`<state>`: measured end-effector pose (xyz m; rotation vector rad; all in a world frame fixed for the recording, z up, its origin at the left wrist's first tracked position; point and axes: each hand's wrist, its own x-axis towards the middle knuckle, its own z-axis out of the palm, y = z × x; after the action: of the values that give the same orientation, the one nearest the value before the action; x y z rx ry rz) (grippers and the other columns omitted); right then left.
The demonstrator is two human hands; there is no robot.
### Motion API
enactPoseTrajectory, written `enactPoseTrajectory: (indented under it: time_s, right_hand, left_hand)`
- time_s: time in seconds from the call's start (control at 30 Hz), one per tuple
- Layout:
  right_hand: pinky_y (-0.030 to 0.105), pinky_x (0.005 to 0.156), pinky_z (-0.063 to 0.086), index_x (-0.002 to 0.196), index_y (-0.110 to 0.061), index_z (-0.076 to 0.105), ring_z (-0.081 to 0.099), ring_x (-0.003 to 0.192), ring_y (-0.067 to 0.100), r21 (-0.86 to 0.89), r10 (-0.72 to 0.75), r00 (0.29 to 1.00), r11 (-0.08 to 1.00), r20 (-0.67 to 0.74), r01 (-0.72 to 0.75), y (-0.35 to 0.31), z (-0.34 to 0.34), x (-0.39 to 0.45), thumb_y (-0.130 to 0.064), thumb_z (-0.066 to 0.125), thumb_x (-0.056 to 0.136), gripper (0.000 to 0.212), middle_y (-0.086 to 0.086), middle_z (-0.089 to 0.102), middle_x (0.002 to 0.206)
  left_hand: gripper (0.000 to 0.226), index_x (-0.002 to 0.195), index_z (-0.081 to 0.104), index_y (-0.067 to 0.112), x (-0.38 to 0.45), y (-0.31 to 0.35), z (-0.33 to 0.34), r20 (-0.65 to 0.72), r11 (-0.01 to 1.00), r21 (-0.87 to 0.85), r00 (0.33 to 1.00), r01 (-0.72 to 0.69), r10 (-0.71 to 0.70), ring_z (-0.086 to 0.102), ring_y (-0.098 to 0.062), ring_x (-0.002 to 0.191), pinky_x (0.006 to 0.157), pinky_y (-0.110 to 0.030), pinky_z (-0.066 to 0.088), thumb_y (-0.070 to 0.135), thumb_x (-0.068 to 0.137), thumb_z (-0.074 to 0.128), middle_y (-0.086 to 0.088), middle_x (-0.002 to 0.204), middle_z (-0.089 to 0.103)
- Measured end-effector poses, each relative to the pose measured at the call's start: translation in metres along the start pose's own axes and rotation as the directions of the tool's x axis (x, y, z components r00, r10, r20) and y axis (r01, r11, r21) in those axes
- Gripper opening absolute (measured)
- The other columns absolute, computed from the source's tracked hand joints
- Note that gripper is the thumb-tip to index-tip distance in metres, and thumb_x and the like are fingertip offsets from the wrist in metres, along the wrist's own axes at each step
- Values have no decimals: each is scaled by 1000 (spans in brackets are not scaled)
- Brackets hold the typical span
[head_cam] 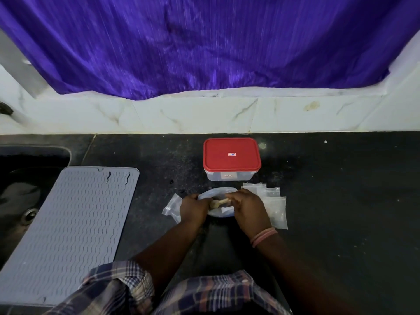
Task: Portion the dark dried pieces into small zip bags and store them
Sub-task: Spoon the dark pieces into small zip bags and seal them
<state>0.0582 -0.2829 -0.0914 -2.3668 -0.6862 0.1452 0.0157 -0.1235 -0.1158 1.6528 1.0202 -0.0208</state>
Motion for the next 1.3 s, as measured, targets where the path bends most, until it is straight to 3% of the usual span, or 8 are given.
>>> enactPoseTrajectory:
  time_s: [0.17, 0.3, 0.43, 0.57, 0.93, 1.03, 1.17, 1.3]
  right_hand:
    - [26, 86, 49, 107, -19, 78, 66, 91, 19, 50, 69, 989, 997, -130, -63, 2, -3, 0, -3, 61, 89, 30, 6, 72, 97]
    - [32, 89, 52, 116, -20, 74, 68, 94, 21, -89, 38, 998, 995, -57, -43, 3, 1, -2, -16, 59, 94, 27, 5, 73, 102]
    - [34, 87, 56, 120, -24, 68, 69, 96, 19, -222, -37, 999, 974, 33, 44, 6, 10, -5, -21, 60, 91, 30, 2, 72, 107]
    - [31, 78, 55, 105, -23, 73, 67, 85, 17, -209, -47, 999, 977, 15, 49, 5, -1, -4, -35, 51, 89, 30, 1, 71, 94]
    - [29, 53, 51, 112, -26, 70, 67, 62, 19, -431, -82, 997, 899, -3, 73, 15, 7, -16, -21, 77, 79, 34, 0, 68, 72]
    - [31, 58, 52, 130, -31, 63, 67, 66, 19, -366, -96, 995, 926, 15, 95, 16, 6, -18, -25, 60, 93, 38, 1, 71, 75]
    - [32, 71, 50, 106, -29, 75, 68, 78, 22, -130, 72, 997, 989, 25, -68, 21, 6, -20, -36, 52, 100, 24, 2, 75, 84]
    - [33, 78, 53, 112, -36, 74, 68, 84, 24, -78, 114, 993, 991, 11, -113, 22, 13, -26, -29, 57, 97, 24, 4, 75, 87]
  left_hand:
    - [24, 104, 75, 13, -2, 0, 0, 4, 1000, -2, 1000, 21, -21, 72, -21, 89, 86, -41, 60, 30, 90, 70, -5, 95, 76]
    - [34, 100, 73, 20, -12, -2, 3, 86, 999, 6, 995, 46, -46, 76, -27, 75, 72, -48, 65, 41, 73, 74, -7, 82, 77]
    - [40, 109, 71, 24, -13, -5, 4, 169, 997, -19, 983, 78, -73, 77, -24, 83, 70, -46, 66, 28, 70, 74, -6, 93, 78]
    - [47, 112, 71, 25, 12, -28, 13, 121, 998, 63, 992, 21, -28, 74, -14, 91, 84, -40, 63, 47, 70, 70, 0, 103, 77]
    - [19, 103, 75, 9, -5, -6, 7, 25, 995, 85, 998, 57, -59, 72, -24, 83, 77, -39, 61, 16, 88, 65, -8, 89, 75]
    - [17, 104, 75, 12, -4, -8, 10, 47, 997, 21, 996, 73, -74, 72, -23, 83, 81, -42, 62, 15, 90, 65, -6, 89, 75]
    - [21, 107, 75, 13, -2, -8, 12, 54, 987, -109, 992, 118, -113, 73, -25, 88, 86, -46, 62, 11, 90, 62, -8, 92, 76]
    - [17, 100, 74, 18, -2, -3, 16, 77, 968, -205, 988, 144, -131, 73, -26, 93, 91, -48, 60, 13, 93, 60, -8, 95, 77]
